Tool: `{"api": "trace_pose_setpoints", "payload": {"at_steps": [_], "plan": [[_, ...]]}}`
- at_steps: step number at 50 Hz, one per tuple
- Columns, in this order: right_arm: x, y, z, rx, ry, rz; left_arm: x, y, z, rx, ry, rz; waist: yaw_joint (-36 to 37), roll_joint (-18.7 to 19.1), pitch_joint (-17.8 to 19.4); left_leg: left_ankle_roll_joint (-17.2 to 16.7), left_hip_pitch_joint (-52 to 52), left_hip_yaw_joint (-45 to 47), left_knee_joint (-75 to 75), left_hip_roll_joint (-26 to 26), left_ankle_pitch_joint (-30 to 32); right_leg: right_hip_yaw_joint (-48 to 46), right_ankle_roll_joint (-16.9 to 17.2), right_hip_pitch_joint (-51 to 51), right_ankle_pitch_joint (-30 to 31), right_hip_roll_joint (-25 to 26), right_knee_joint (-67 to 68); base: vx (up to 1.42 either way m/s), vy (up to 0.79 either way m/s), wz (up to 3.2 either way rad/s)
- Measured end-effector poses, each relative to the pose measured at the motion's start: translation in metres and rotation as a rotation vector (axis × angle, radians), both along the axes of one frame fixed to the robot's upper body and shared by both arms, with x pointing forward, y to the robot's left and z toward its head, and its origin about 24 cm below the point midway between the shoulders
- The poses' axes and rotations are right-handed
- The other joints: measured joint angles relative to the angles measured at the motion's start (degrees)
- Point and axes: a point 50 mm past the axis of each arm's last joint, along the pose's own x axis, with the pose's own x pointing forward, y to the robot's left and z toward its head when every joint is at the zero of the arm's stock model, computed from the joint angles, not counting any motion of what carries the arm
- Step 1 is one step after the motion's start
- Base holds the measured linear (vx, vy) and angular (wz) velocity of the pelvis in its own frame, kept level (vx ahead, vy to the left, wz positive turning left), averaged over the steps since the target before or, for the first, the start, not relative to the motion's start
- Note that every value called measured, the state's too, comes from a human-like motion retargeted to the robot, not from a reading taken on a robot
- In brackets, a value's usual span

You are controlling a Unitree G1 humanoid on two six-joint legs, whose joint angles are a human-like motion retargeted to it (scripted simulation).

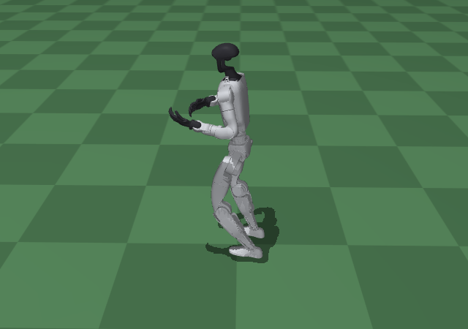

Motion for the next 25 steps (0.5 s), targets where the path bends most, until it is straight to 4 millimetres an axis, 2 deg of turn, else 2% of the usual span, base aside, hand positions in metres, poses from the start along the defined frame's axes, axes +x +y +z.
{"api": "trace_pose_setpoints", "payload": {"at_steps": [3,5,6,8,10,12,14,15,18,20,22,25], "plan": [[0.008,0.014,0.006,-0.023,-0.062,0.044,-0.011,-0.006,-0.054,0.037,0.265,-0.023,1.46,1.09,-1.03,1.44,-1.75,1.10,1.59,0.76,-2.29,1.55,0.26,-3.37,-1.77,0.06,3.94,0.08,0.21,-0.37],[0.018,0.033,0.010,-0.032,-0.119,0.088,-0.031,-0.006,-0.097,0.109,0.472,-0.044,1.61,-1.09,-3.83,3.44,-1.74,3.20,-3.20,-3.02,-1.98,3.75,0.86,-7.49,-3.98,-3.13,7.15,0.14,0.25,-0.33],[0.018,0.039,0.016,-0.023,-0.152,0.112,-0.045,-0.006,-0.114,0.141,0.565,-0.064,1.91,-0.88,-3.50,3.88,-1.53,3.63,-2.64,-3.28,-2.95,4.16,0.90,-8.56,-5.03,-3.48,10.00,0.10,0.24,-0.23],[0.018,0.055,0.033,0.007,-0.230,0.169,-0.078,-0.002,-0.139,0.211,0.718,-0.107,2.05,-2.34,-3.30,5.39,0.40,5.45,-5.19,-6.48,-3.57,5.85,1.65,-11.90,-7.76,-6.30,17.91,0.09,0.23,-0.05],[0.013,0.071,0.056,0.061,-0.322,0.249,-0.108,0.005,-0.148,0.258,0.813,-0.147,1.93,-4.30,-2.52,6.60,3.00,7.45,-8.03,-10.24,-3.85,6.25,2.34,-16.17,-8.16,-10.96,28.24,0.13,0.22,0.02],[0.004,0.083,0.082,0.138,-0.409,0.324,-0.125,0.014,-0.141,0.296,0.832,-0.165,2.08,-5.76,-1.93,7.23,5.87,9.04,-11.66,-13.20,-3.53,3.21,-0.05,-21.10,-8.63,-17.09,37.84,0.17,0.21,-0.07],[-0.007,0.088,0.104,0.234,-0.478,0.374,-0.131,0.023,-0.124,0.328,0.803,-0.147,1.51,-7.22,-2.04,7.64,8.91,8.87,-17.42,-16.25,-1.77,2.52,-0.80,-25.58,-8.43,-19.38,42.84,0.24,0.19,0.19],[-0.012,0.089,0.114,0.286,-0.507,0.391,-0.131,0.028,-0.114,0.341,0.778,-0.127,1.17,-7.86,-2.35,7.77,10.59,8.51,-21.12,-17.53,-0.36,2.23,-0.97,-27.73,-8.27,-19.73,43.68,0.28,0.16,0.29],[-0.020,0.082,0.127,0.406,-0.561,0.362,-0.109,0.030,-0.081,0.332,0.611,-0.030,-0.07,-7.47,-3.35,7.31,12.13,7.02,-24.81,-17.33,0.87,-0.17,-0.41,-32.46,-7.76,-15.98,35.92,0.30,0.11,0.33],[-0.020,0.075,0.125,0.460,-0.565,0.299,-0.083,0.025,-0.054,0.305,0.438,0.039,-1.06,-6.89,-4.48,7.14,11.87,6.00,-25.60,-16.41,0.74,-1.72,0.87,-34.79,-6.36,-12.25,26.22,0.33,0.07,0.29],[-0.014,0.067,0.111,0.471,-0.512,0.208,-0.057,0.017,-0.025,0.274,0.240,0.088,-2.44,-6.29,-5.71,6.85,11.15,5.16,-24.04,-15.59,-0.47,-2.69,2.26,-36.22,-3.66,-9.05,18.07,0.34,0.04,0.29],[0.000,0.049,0.063,0.377,-0.315,0.059,-0.017,-0.005,0.017,0.253,-0.040,0.086,-5.74,-5.50,-7.10,6.68,11.54,2.70,-20.28,-15.54,-2.29,-2.81,3.17,-37.03,0.32,-6.83,15.51,0.39,0.02,0.68]]}}
